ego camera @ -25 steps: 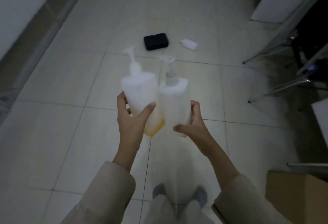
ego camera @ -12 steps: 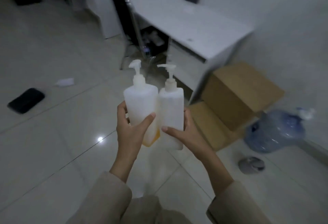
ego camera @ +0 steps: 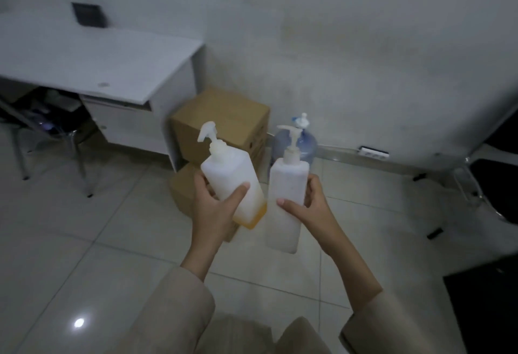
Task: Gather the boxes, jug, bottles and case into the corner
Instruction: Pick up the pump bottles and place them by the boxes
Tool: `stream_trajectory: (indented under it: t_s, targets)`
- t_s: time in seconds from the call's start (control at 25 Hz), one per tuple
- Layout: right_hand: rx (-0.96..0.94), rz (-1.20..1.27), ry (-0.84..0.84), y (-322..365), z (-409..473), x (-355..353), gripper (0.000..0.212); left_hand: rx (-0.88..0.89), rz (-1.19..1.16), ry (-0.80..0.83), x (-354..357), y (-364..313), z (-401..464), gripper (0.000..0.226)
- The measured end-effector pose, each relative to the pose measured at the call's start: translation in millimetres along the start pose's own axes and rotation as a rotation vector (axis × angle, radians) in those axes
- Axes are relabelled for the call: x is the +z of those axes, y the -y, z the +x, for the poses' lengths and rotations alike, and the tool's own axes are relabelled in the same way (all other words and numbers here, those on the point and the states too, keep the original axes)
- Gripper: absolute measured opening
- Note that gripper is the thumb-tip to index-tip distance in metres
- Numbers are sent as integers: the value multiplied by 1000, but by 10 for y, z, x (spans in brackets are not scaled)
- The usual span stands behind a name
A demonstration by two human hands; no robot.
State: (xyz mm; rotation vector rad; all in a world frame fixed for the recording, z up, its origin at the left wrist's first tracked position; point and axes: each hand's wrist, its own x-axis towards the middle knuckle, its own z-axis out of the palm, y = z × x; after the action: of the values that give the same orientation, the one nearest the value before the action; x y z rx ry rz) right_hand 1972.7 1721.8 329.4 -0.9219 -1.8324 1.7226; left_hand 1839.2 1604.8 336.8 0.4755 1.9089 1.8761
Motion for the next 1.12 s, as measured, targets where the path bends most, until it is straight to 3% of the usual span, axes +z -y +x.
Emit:
stream_trajectory:
  t_s: [0.2,0.44,0.76,0.88,1.12]
  targets:
    - [19,21,-191,-151,45,-587,55,5,103,152,538,83,170,57]
    - [86,11,-376,-375,586,-1040,55,-24,185,218,1012,311,751,63]
    - [174,15,-482,-716,2315,-1462,69,-83,220,264,1870,674,2292,78]
    - [251,34,-530,-972,2966,-1524,66,-160,280,313,2198,917,2926,74]
    - [328,-70,-632,-1962,4003,-1709,66,-236,449,300,2827,1931,3802,65]
